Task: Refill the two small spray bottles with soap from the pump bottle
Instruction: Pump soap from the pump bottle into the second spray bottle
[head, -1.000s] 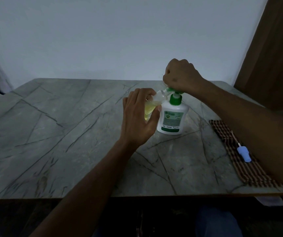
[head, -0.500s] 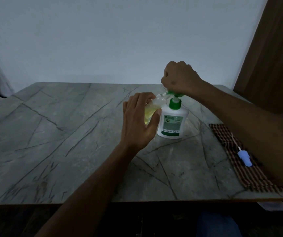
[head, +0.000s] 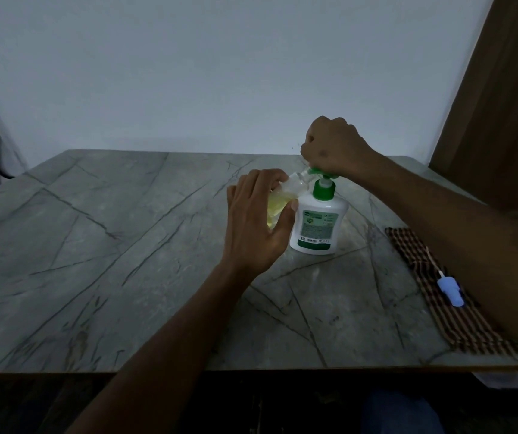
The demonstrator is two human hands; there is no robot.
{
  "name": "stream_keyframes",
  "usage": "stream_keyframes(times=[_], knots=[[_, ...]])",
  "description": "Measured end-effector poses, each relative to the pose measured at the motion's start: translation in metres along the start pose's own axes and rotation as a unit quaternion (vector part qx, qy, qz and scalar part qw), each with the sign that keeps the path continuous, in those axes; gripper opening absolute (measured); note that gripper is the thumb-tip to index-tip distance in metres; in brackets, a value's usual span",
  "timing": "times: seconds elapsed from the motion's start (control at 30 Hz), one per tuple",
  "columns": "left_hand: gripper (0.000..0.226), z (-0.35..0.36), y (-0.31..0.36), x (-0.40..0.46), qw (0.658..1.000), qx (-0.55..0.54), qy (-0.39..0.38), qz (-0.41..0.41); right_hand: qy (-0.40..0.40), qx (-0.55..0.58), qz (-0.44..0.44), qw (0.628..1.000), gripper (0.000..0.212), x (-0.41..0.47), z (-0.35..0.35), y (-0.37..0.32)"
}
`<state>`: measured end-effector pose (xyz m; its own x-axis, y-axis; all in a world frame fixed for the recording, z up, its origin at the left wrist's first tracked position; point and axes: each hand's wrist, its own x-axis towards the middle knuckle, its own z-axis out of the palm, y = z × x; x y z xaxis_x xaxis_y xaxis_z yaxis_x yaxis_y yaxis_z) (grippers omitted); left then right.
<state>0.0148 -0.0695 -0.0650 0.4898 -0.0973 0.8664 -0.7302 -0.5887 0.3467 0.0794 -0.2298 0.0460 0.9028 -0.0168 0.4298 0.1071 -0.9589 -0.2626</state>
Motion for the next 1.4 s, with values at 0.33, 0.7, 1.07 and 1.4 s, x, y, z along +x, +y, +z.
stream_keyframes(times=[0.33,0.7,1.07,1.4], knots=[[0.030,0.000,-0.001,-0.001,1.000,-0.001,0.003,0.004,0.000,-0.013,-0.012,1.000,0.016,-0.003,-0.002,-0.003],[0.032,-0.001,-0.003,-0.001,1.000,0.001,0.000,0.003,-0.012,-0.001,0.004,1.000,0.013,-0.006,0.003,-0.003],[0.037,0.000,-0.002,-0.001,1.000,0.002,0.002,-0.002,-0.006,-0.026,-0.004,1.000,0.010,-0.006,0.005,-0.006],[0.035,0.001,-0.004,-0.002,1.000,0.004,0.004,0.000,-0.005,-0.015,-0.004,1.000,0.011,-0.001,0.008,-0.004]])
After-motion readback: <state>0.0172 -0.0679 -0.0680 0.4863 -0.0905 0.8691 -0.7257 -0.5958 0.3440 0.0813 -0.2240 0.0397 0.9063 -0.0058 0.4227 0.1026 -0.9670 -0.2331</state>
